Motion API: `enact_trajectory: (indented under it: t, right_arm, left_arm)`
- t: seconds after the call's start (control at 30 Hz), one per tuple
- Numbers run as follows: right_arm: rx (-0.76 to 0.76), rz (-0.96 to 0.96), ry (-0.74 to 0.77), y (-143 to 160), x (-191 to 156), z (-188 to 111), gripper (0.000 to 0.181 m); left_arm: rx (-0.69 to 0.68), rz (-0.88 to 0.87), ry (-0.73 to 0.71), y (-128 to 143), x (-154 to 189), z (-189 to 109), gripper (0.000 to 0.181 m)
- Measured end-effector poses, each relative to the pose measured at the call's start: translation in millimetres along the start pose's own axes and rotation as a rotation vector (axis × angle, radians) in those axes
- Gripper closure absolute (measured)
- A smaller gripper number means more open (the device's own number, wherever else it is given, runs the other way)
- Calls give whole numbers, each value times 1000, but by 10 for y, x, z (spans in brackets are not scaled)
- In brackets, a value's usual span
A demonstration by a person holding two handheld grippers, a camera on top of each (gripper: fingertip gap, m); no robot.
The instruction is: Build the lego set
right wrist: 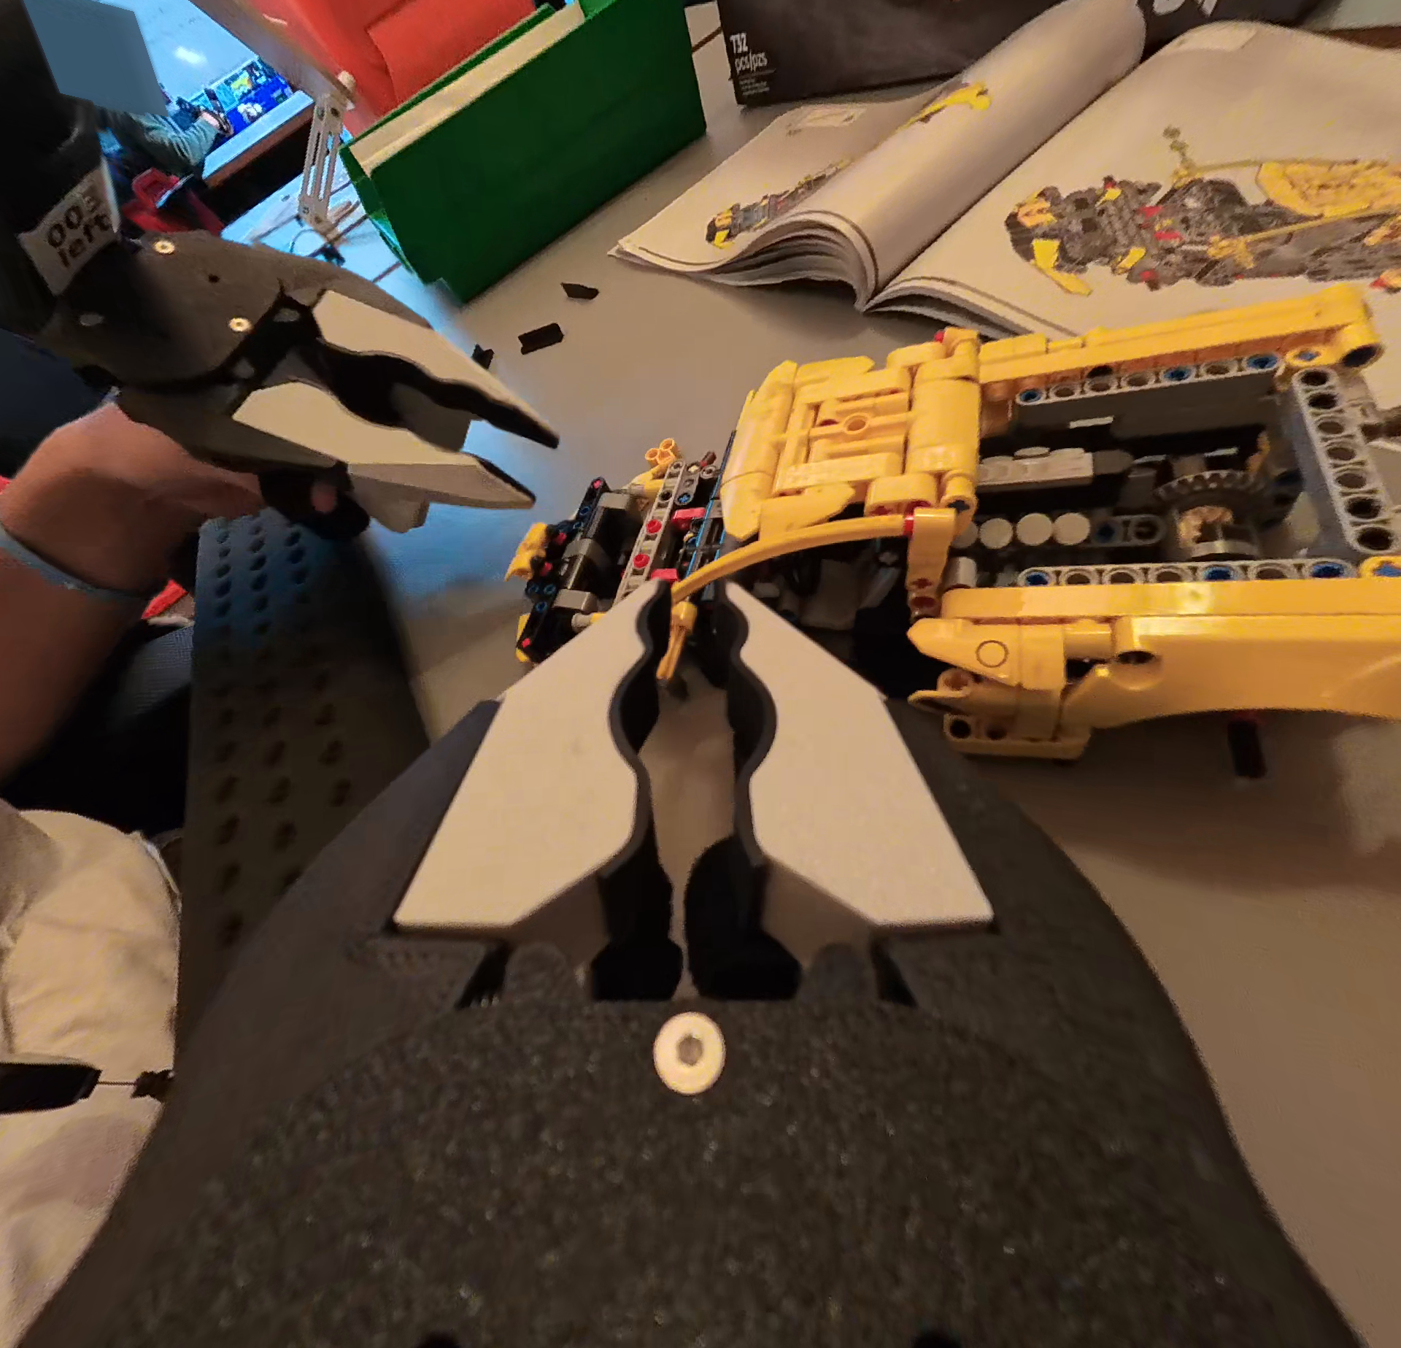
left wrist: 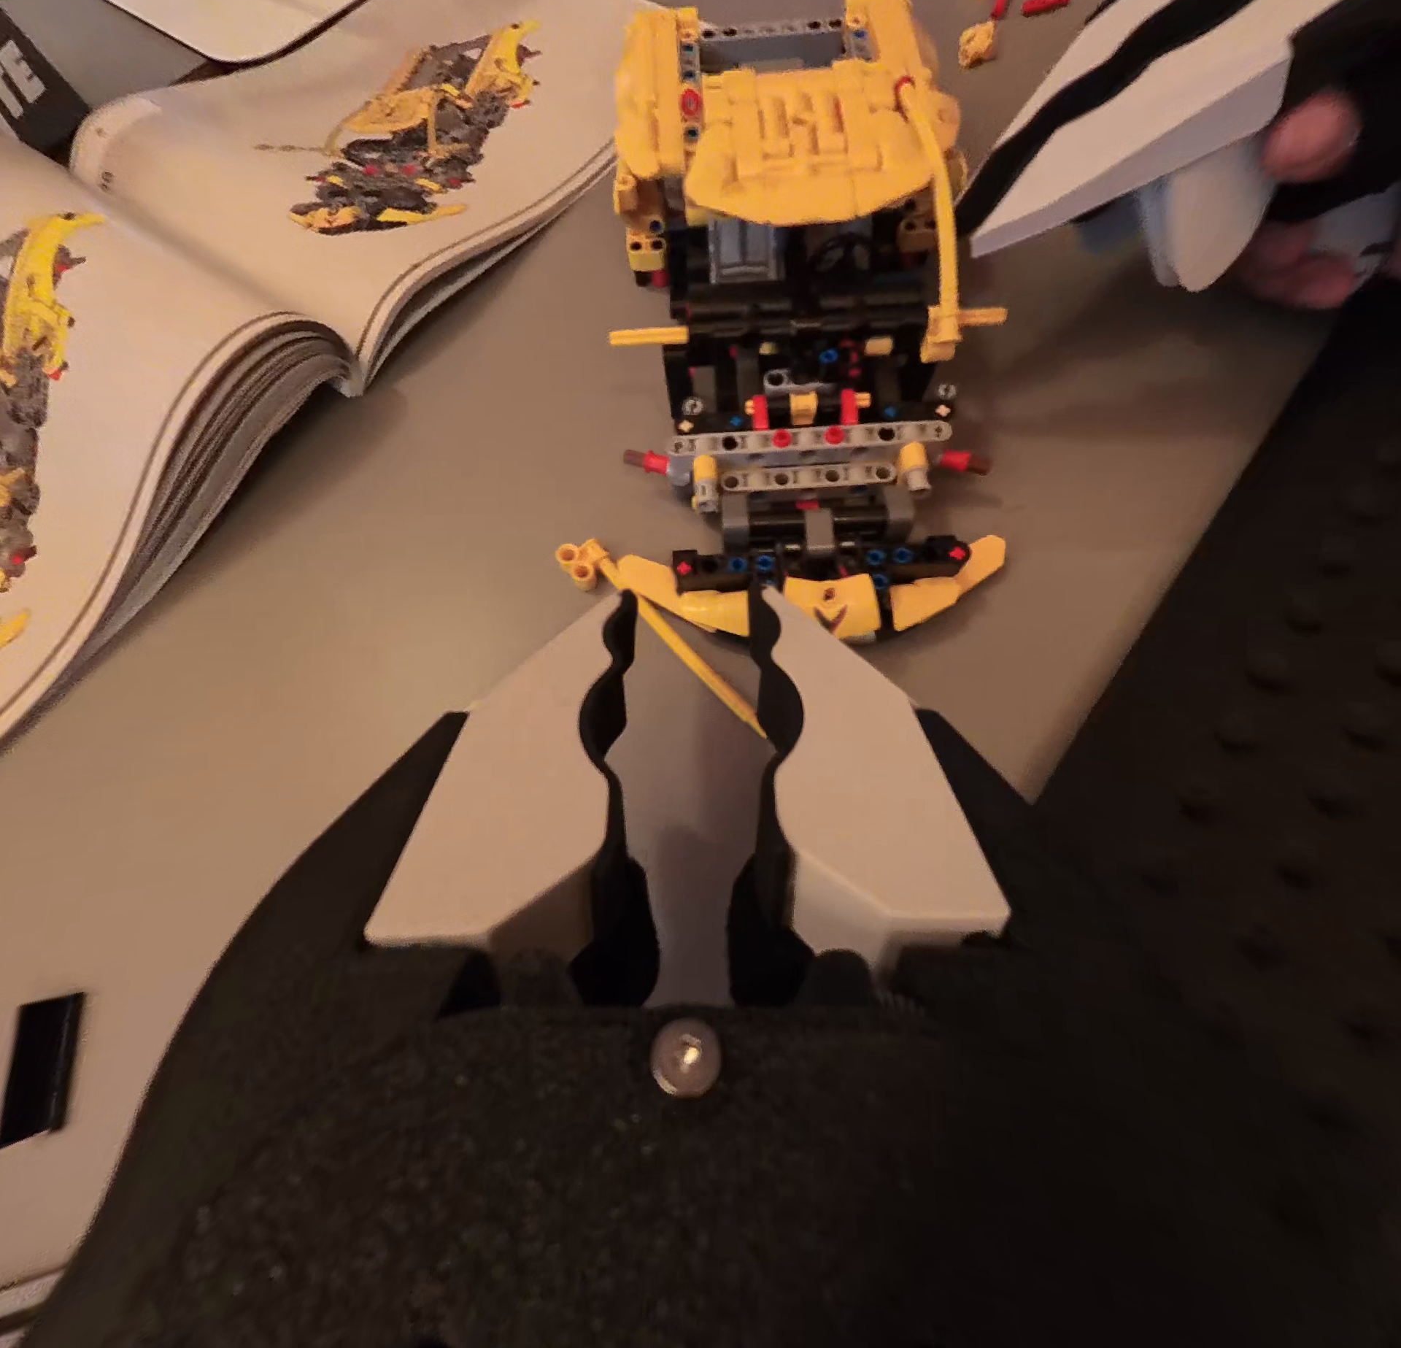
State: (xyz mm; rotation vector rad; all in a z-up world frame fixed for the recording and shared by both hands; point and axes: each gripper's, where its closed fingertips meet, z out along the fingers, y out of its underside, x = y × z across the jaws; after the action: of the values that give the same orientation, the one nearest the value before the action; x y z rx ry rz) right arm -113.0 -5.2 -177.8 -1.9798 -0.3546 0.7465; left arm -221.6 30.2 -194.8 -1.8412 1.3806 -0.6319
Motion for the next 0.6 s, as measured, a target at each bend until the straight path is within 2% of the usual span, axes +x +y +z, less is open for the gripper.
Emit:
enact_trajectory:
  t: [0.13, 0.27, 0.47, 0.6]
  right_arm:
    - [21, 10, 1, -24, 20, -16, 171]
    - [18, 4, 10, -27, 41, -4, 174]
    - [14, -10, 23, -35, 62, 12, 176]
    - [21, -12, 29, -43, 71, 6, 174]
  left_arm:
    - [-8, -77, 81, 52, -60, -30, 152]
    - [-14, -115, 116, 117, 31, -121, 149]
    - [-56, -102, 39, 238, 60, -109, 149]
    - [-19, -95, 29, 143, 83, -85, 149]
